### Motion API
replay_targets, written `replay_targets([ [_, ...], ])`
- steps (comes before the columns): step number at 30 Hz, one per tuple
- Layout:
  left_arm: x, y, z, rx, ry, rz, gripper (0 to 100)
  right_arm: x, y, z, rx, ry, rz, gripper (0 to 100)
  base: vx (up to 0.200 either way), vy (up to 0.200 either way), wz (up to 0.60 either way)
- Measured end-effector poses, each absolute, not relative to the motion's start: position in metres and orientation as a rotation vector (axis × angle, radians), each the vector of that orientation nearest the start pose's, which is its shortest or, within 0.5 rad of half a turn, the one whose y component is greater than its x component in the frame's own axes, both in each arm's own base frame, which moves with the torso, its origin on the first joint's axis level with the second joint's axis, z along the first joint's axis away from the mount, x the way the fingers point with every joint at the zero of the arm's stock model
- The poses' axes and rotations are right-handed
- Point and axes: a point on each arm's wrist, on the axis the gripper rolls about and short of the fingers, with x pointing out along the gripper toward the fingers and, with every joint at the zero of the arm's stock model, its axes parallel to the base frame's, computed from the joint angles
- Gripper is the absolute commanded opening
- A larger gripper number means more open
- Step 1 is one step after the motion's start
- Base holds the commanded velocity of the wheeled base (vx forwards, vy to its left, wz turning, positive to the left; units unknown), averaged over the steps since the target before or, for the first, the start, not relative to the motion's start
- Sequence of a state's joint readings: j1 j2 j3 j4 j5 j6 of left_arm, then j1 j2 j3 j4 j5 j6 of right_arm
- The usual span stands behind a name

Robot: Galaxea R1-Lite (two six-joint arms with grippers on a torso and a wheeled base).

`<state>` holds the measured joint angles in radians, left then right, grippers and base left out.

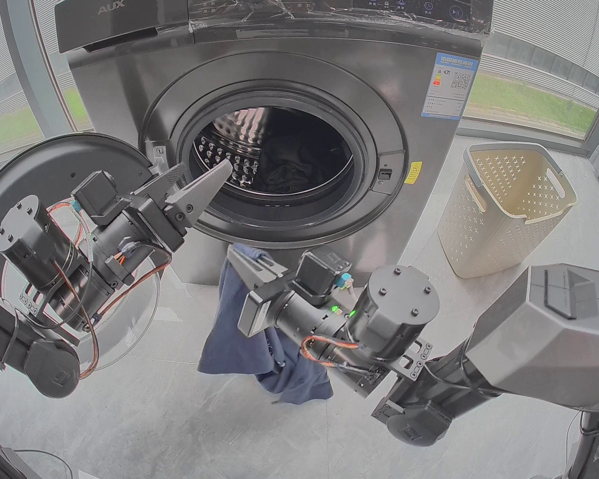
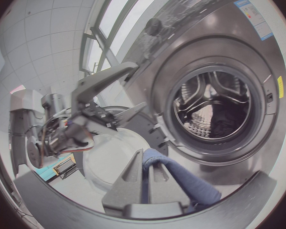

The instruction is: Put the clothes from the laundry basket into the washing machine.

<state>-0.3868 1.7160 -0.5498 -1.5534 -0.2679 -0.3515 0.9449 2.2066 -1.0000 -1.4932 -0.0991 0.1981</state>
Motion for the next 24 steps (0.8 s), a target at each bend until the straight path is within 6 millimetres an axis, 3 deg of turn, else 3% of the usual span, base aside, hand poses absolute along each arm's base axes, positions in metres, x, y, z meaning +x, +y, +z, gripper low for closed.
replay_targets([
  [8,0.252,-0.105,0.197,-0.355,-0.245,-0.697,100,0.27,0.312,0.147,0.346,-0.2,0.76,0,0.0,0.0,0.0],
  [16,0.252,-0.107,0.168,-0.306,-0.137,-0.686,100,0.286,0.305,0.16,0.349,-0.214,0.719,0,0.0,0.0,0.0],
  [24,0.254,-0.119,0.131,-0.192,-0.022,-0.705,100,0.287,0.308,0.17,0.354,-0.224,0.719,0,0.0,0.0,0.0],
])
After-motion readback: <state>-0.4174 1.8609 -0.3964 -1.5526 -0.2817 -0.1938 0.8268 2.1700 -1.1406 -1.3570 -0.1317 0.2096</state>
